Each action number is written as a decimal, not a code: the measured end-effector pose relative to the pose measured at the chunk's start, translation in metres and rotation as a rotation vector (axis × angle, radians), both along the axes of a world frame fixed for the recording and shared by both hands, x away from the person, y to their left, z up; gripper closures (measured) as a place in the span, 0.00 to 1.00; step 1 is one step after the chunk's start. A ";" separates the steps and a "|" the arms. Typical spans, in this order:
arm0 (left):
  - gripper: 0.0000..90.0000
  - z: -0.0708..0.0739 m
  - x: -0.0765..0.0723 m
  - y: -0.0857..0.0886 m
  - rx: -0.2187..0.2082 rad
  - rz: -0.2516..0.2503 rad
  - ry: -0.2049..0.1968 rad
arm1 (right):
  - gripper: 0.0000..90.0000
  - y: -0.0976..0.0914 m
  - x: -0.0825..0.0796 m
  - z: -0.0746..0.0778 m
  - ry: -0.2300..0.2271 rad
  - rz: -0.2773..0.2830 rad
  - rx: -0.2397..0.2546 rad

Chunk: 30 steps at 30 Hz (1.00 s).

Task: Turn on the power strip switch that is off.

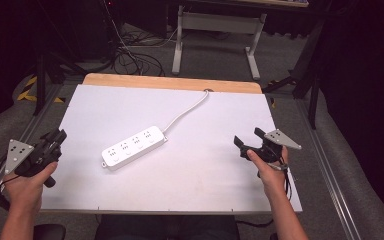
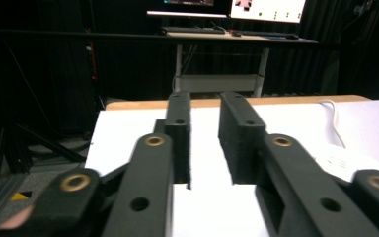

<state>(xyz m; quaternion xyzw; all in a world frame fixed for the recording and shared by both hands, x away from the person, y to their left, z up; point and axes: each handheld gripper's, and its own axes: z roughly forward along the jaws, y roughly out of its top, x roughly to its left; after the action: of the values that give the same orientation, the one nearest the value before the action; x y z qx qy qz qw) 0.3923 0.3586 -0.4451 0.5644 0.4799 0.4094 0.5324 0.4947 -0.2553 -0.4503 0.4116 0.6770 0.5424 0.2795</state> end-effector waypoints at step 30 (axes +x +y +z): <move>1.00 0.018 0.001 -0.005 0.032 -0.071 0.098 | 0.11 0.002 0.001 -0.002 0.014 0.013 -0.003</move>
<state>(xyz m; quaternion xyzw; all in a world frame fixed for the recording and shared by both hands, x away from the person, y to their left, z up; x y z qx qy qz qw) 0.3929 0.3534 -0.4267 0.6089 0.4786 0.3698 0.5133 0.4958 -0.2532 -0.4521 0.4105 0.6826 0.5401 0.2718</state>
